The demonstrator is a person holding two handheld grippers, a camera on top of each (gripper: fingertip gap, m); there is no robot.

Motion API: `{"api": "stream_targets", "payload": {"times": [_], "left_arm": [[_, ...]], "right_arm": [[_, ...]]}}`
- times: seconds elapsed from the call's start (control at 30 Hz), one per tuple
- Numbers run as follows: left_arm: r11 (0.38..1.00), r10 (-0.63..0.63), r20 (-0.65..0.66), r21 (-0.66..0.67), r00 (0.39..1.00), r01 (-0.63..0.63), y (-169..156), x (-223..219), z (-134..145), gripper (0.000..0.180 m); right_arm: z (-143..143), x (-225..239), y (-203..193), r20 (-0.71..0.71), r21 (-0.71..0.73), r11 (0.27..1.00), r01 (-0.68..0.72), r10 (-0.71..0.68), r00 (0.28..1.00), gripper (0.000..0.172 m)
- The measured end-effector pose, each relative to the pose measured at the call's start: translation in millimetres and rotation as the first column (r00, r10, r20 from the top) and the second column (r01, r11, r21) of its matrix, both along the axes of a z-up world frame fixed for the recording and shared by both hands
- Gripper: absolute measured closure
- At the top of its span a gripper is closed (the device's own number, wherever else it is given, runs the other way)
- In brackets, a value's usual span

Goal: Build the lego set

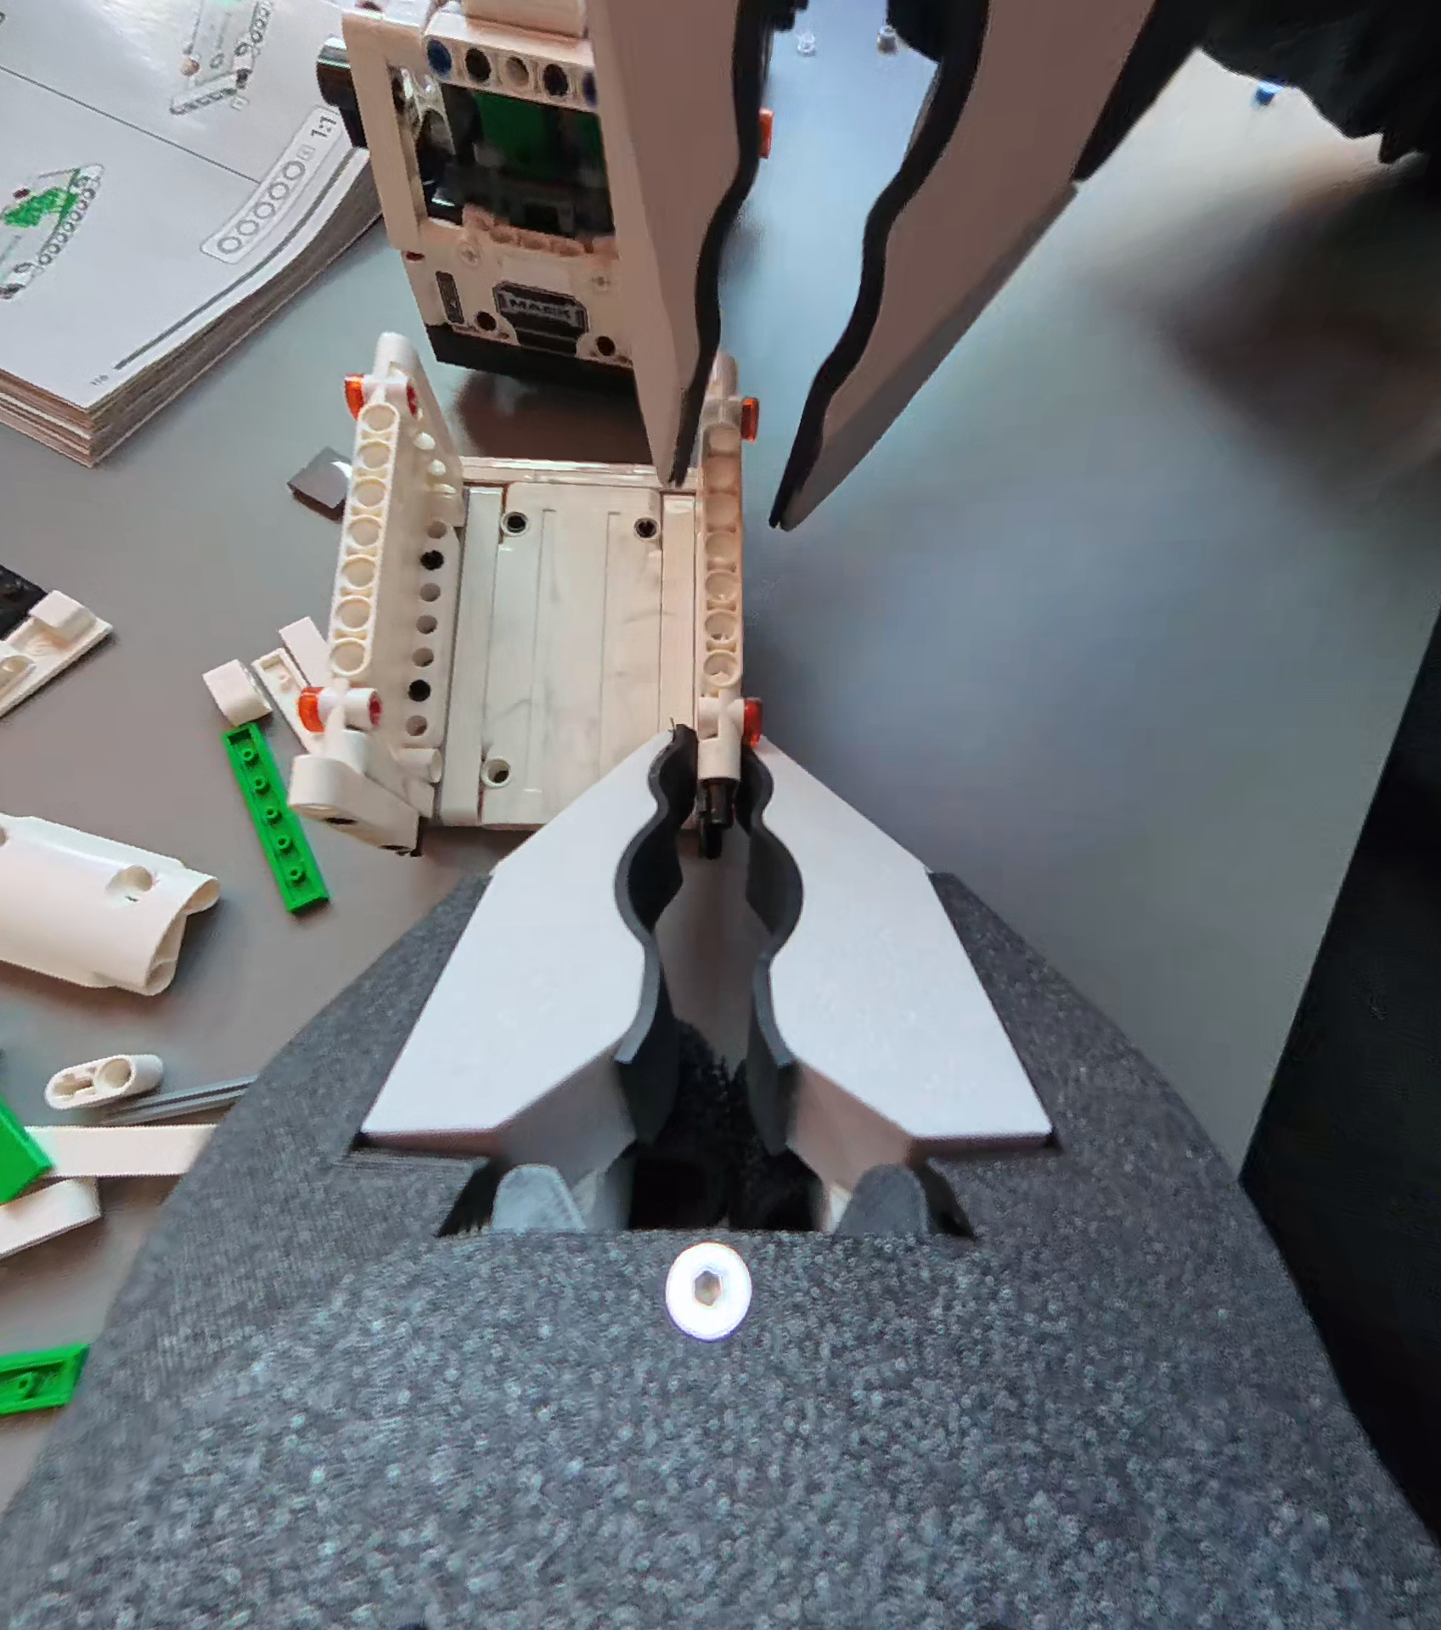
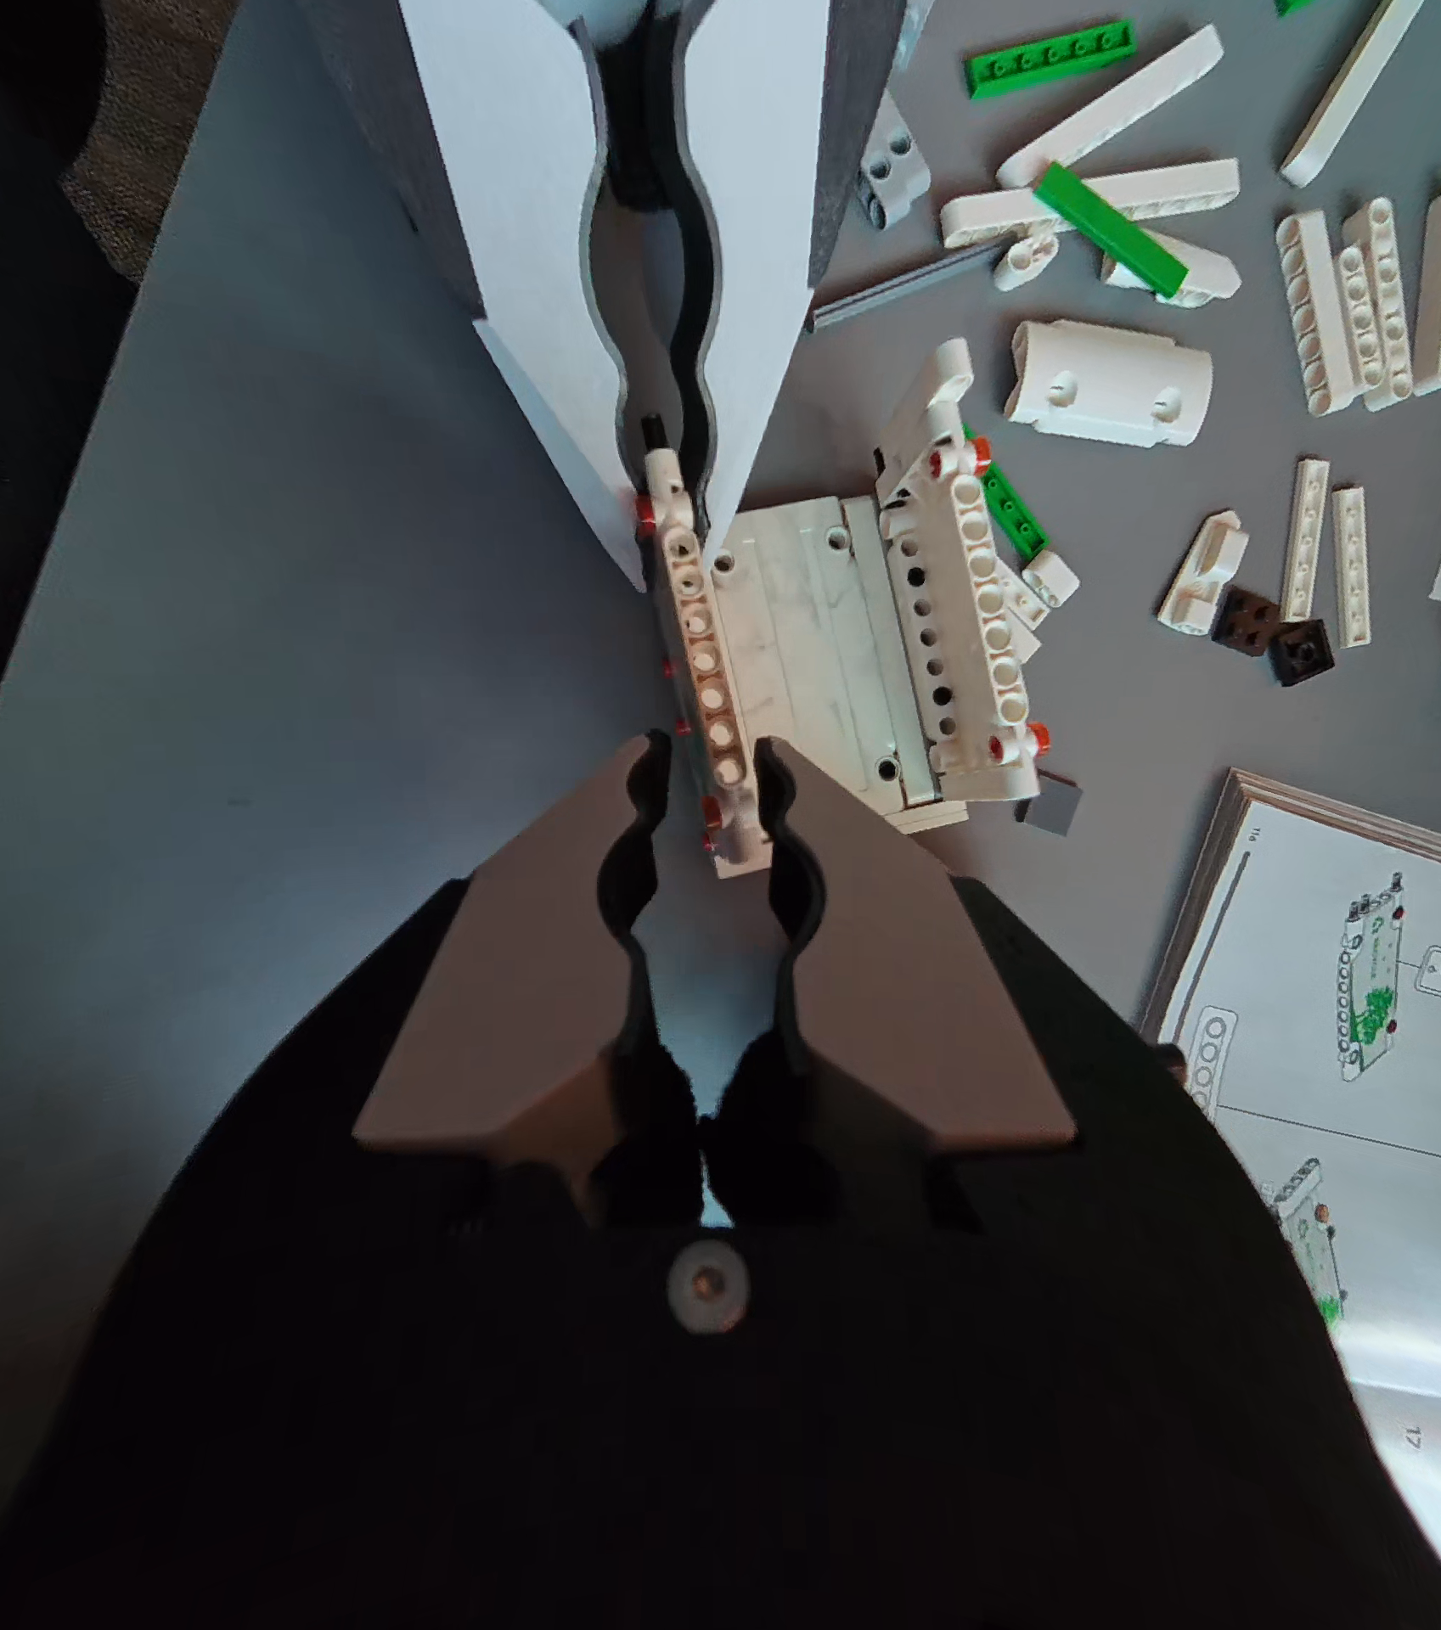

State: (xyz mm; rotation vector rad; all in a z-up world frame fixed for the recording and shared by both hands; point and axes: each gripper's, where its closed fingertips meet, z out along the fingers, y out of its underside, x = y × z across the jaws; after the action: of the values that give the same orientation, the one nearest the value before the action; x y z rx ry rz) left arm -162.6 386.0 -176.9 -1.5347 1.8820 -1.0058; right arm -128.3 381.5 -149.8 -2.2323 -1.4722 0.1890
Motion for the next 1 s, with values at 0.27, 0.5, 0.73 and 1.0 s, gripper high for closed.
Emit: {"api": "stream_targets", "payload": {"times": [0.27, 0.5, 0.73, 1.0], "left_arm": [[0.976, 0.219, 0.064, -0.026, 0.974, -0.217, -24.6, 6.8, 13.3, 0.174], [0.841, 0.266, 0.271, 0.405, 0.925, -0.36, -37.4, -9.4, 37.2, 0.174], [0.783, 0.199, 0.523, 0.424, 0.829, -0.456, -68.1, -12.9, 92.6, 0.174], [0.734, 0.107, 0.616, 0.481, 0.781, -0.48, -98.7, -12.4, 104.5, 0.174]], "right_arm": [[35.2, 8.9, -12.2, -0.141, 0.204, 0.955, 0.217, -0.191, 0.971, 0.146], [49.4, -11.3, -59.9, -0.769, -0.38, 0.749, 0.543, -0.582, 0.265, 0.109], [55.7, -54.4, -64.7, -0.722, -0.691, 0.704, 0.167, -0.656, -0.221, 0.081], [88.5, -44.1, -56.1, -0.681, -0.626, 0.778, -0.042, -0.573, -0.456, 0.117]]}}
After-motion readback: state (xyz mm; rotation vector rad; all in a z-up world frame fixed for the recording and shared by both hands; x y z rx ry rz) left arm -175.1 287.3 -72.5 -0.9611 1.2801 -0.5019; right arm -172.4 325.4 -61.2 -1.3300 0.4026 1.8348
